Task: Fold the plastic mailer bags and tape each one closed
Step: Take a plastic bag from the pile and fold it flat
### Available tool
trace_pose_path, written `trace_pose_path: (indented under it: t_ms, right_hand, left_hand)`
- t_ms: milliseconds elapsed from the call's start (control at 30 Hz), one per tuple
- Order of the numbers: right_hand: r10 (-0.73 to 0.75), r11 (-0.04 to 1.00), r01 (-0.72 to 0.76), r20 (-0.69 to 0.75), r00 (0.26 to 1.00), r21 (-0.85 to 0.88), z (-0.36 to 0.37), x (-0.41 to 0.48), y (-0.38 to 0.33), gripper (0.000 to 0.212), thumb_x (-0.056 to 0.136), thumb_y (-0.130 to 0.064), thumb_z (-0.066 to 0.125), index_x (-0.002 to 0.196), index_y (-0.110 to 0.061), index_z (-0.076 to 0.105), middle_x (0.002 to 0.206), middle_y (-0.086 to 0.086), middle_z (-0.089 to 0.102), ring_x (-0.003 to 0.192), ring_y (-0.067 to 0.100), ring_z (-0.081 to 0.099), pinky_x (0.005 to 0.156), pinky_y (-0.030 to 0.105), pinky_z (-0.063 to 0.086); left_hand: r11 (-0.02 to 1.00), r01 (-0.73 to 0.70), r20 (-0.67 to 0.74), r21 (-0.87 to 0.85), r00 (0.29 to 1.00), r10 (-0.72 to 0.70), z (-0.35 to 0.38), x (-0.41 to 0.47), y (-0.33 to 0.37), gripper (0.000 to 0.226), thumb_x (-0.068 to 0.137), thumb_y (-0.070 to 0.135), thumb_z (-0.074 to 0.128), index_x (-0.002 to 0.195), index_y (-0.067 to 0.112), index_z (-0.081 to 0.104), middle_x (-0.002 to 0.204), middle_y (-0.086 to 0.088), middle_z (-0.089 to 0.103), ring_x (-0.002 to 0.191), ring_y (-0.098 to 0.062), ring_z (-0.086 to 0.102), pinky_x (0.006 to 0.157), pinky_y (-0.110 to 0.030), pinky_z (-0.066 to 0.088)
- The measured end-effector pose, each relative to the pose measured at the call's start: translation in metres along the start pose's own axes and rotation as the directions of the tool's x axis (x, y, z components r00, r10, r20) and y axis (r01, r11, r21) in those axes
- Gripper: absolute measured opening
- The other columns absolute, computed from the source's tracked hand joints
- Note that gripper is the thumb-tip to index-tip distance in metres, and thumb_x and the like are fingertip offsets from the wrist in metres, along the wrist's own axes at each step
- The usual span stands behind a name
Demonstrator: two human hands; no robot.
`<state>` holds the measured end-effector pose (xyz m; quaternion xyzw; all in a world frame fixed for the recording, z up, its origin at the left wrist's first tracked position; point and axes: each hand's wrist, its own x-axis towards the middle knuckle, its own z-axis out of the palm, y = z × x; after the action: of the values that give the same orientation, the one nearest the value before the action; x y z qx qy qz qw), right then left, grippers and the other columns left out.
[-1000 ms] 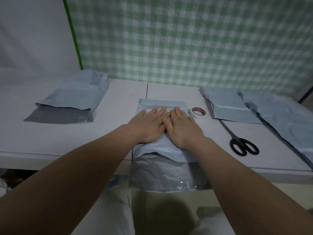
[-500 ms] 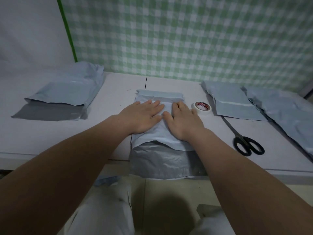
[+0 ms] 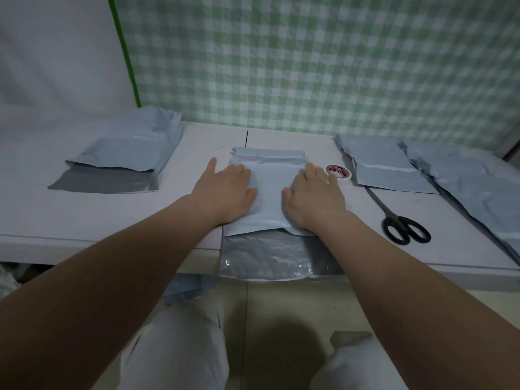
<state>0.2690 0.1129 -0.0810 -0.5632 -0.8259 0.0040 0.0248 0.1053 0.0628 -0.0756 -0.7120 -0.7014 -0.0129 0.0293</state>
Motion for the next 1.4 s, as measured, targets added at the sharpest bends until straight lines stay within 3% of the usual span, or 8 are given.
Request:
trace_pose_path:
  t_ms: [133, 433, 700, 867, 967, 1100, 1200, 1400]
  right_hand:
    - [-0.220, 0.958, 0.223, -0.038, 0.975, 0.180, 0.008, -0.005, -0.016, 0.043, 0.099, -0.021, 0.028, 0.137, -0.003, 0.033, 0.149, 0.013, 0.028, 0.137, 0.026, 0.026, 0.109, 0.042, 0.020]
    - [-0.283, 0.952, 0.280, 0.012, 0.959, 0.127, 0.008, -0.032, 0.007, 0.042, 0.099, -0.035, 0.022, 0.133, -0.013, 0.034, 0.141, 0.001, 0.033, 0.128, 0.018, 0.029, 0.106, 0.041, 0.024]
    - [-0.420, 0.893, 0.425, -0.064, 0.905, 0.147, 0.001, -0.071, 0.030, 0.027, 0.101, -0.030, 0.028, 0.118, -0.013, 0.041, 0.111, -0.006, 0.040, 0.105, 0.016, 0.039, 0.094, 0.037, 0.033]
    - [-0.430, 0.890, 0.433, -0.054, 0.901, 0.144, -0.003, -0.102, 0.047, 0.074, 0.086, -0.068, 0.020, 0.140, -0.020, 0.033, 0.146, -0.005, 0.035, 0.134, 0.017, 0.031, 0.109, 0.034, 0.028]
    - [-0.431, 0.902, 0.430, -0.002, 0.902, 0.038, 0.005, -0.112, 0.058, 0.108, 0.066, -0.088, 0.035, 0.152, -0.027, 0.010, 0.159, -0.010, 0.008, 0.146, 0.009, 0.010, 0.116, 0.029, 0.010]
    - [-0.417, 0.909, 0.410, -0.138, 0.899, -0.077, 0.021, -0.117, 0.069, 0.107, 0.064, -0.047, 0.082, 0.150, -0.029, 0.021, 0.157, -0.006, 0.022, 0.139, 0.018, 0.031, 0.112, 0.031, 0.025]
    - [-0.385, 0.917, 0.399, -0.262, 0.885, -0.001, 0.027, -0.118, 0.070, 0.094, 0.063, -0.035, 0.086, 0.144, -0.030, 0.037, 0.149, -0.006, 0.039, 0.128, 0.020, 0.047, 0.100, 0.034, 0.042]
    - [-0.299, 0.867, 0.390, -0.305, 0.904, 0.308, 0.025, -0.115, 0.071, 0.056, 0.080, -0.031, 0.073, 0.132, -0.035, 0.053, 0.140, -0.012, 0.049, 0.133, 0.009, 0.041, 0.106, 0.028, 0.034]
  left_hand:
    - [0.949, -0.176, 0.043, -0.260, 0.980, 0.193, -0.002, -0.014, 0.027, 0.050, 0.103, 0.023, 0.026, 0.149, 0.010, 0.016, 0.156, -0.008, 0.019, 0.142, -0.019, 0.019, 0.115, -0.034, 0.013]
    - [0.975, -0.199, 0.154, -0.096, 0.965, 0.212, 0.003, -0.037, 0.010, 0.065, 0.099, 0.049, 0.017, 0.151, 0.016, -0.002, 0.159, -0.002, -0.008, 0.145, -0.012, -0.005, 0.116, -0.030, -0.003]
    - [0.879, -0.359, -0.124, -0.313, 0.933, 0.337, 0.010, -0.082, 0.001, 0.050, 0.096, 0.040, 0.027, 0.142, 0.027, 0.039, 0.149, 0.008, 0.034, 0.137, -0.008, 0.032, 0.111, -0.015, 0.014]
    - [0.912, -0.369, -0.017, -0.179, 0.928, 0.372, 0.013, -0.106, -0.008, 0.088, 0.076, 0.075, 0.043, 0.149, 0.034, 0.016, 0.157, 0.015, 0.012, 0.142, -0.003, 0.015, 0.111, -0.019, 0.013]
    - [0.909, -0.416, -0.009, -0.023, 0.909, 0.416, 0.020, -0.108, -0.014, 0.109, 0.070, 0.058, 0.071, 0.150, 0.032, 0.003, 0.158, 0.012, 0.003, 0.144, -0.006, 0.010, 0.116, -0.026, 0.017]
    - [0.898, -0.439, -0.162, 0.043, 0.884, 0.440, 0.033, -0.104, -0.018, 0.103, 0.067, 0.010, 0.078, 0.149, 0.024, 0.017, 0.155, 0.001, 0.024, 0.138, -0.018, 0.032, 0.110, -0.030, 0.027]
    - [0.896, -0.444, -0.211, 0.020, 0.874, 0.438, 0.036, -0.105, -0.018, 0.086, 0.075, 0.024, 0.076, 0.147, 0.023, 0.028, 0.152, 0.001, 0.033, 0.134, -0.018, 0.038, 0.107, -0.028, 0.028]
    - [0.892, -0.381, -0.350, -0.245, 0.892, 0.285, 0.027, -0.109, -0.013, 0.053, 0.088, 0.049, 0.039, 0.130, 0.021, 0.057, 0.131, 0.005, 0.059, 0.120, -0.011, 0.052, 0.098, -0.015, 0.033]
